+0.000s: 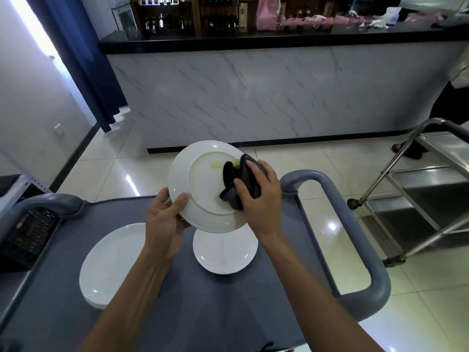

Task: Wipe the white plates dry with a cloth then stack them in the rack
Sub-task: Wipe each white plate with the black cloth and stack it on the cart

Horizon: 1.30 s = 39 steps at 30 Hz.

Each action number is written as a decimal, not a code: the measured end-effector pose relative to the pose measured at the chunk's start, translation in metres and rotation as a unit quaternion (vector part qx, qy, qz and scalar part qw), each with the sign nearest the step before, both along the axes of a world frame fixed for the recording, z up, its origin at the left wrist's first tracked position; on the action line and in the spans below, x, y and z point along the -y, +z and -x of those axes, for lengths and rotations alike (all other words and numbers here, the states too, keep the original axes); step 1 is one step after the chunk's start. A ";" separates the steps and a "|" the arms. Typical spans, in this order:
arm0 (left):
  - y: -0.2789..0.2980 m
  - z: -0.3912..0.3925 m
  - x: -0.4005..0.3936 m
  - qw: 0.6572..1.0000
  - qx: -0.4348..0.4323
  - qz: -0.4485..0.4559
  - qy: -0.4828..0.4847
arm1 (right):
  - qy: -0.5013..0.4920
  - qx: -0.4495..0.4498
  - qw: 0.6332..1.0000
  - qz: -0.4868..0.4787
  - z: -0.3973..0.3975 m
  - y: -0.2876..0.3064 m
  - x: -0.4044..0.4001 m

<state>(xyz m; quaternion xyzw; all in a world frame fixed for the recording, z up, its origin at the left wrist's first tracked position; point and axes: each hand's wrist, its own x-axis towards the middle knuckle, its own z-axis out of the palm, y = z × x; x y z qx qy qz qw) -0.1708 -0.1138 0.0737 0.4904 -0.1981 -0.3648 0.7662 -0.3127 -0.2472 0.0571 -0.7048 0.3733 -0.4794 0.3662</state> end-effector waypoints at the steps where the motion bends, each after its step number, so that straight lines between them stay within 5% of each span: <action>1: -0.001 0.002 0.002 1.000 -0.006 0.001 0.006 | -0.006 -0.001 1.000 -0.005 -0.001 -0.001 -0.003; 10: 0.001 0.012 0.021 0.995 -0.071 0.007 0.072 | -0.015 -0.002 1.000 -0.007 -0.020 -0.013 -0.048; 18: 0.004 0.004 0.019 0.993 -0.086 -0.016 0.077 | 0.026 -0.060 0.993 0.098 -0.027 -0.032 -0.067; 29: 0.004 -0.017 0.003 0.998 -0.042 -0.031 -0.018 | 0.011 0.012 1.000 0.021 0.003 0.005 0.001; 39: 0.002 -0.012 -0.007 0.987 0.040 -0.093 -0.127 | 0.054 -0.068 0.996 0.027 0.011 0.024 0.030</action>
